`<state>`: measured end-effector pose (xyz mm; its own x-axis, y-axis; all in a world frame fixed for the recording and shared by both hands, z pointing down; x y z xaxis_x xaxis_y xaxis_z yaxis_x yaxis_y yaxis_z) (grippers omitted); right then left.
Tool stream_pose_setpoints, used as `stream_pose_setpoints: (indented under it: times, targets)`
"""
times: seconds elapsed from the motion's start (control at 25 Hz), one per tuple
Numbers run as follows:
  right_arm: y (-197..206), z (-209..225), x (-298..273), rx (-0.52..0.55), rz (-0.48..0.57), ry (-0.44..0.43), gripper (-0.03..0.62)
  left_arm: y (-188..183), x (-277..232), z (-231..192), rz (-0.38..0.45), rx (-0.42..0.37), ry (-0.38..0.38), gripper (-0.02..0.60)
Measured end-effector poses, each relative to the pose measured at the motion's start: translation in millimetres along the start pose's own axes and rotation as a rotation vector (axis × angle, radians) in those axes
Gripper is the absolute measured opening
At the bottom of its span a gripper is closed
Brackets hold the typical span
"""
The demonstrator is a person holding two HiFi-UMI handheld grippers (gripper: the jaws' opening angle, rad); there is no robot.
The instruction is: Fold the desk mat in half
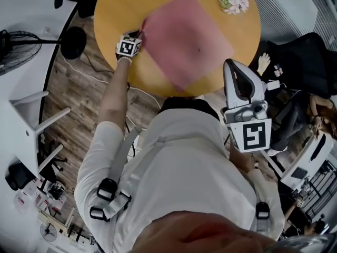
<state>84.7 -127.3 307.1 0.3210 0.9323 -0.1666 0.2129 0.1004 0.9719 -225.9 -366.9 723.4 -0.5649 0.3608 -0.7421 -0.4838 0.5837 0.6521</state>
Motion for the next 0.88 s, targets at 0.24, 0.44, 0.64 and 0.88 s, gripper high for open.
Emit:
stream_pose_setpoints:
  times: [0.24,0.44,0.64,0.88]
  targets:
    - [-4,-4,9,0.008,0.010,0.001,0.005,-4,6,17,0.008,-0.025,0.030,0.044]
    - [-6,-8,20,0.009,0.016,0.009,0.005,-4,6,32,0.008,-0.056,0.051,0.044]
    - [-5,-11,30,0.009,0.019,0.014,0.005,-5,7,48,0.009,-0.082,0.068,0.043]
    - [-11,-16,39,-0.004,0.033,0.023,0.005,-4,7,65,0.009,-0.107,0.095,0.041]
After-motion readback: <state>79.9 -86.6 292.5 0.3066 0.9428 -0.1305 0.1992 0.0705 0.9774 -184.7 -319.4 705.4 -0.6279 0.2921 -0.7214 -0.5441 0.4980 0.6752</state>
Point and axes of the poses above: the fingertips, and each gripper's own axes: x backward along the fingers, z to its right, y out of its underside, the point moved 9 cm from there along x, backward along the fingers, and after that the axes turned 6 degrees about y, right-handed, at the moved point
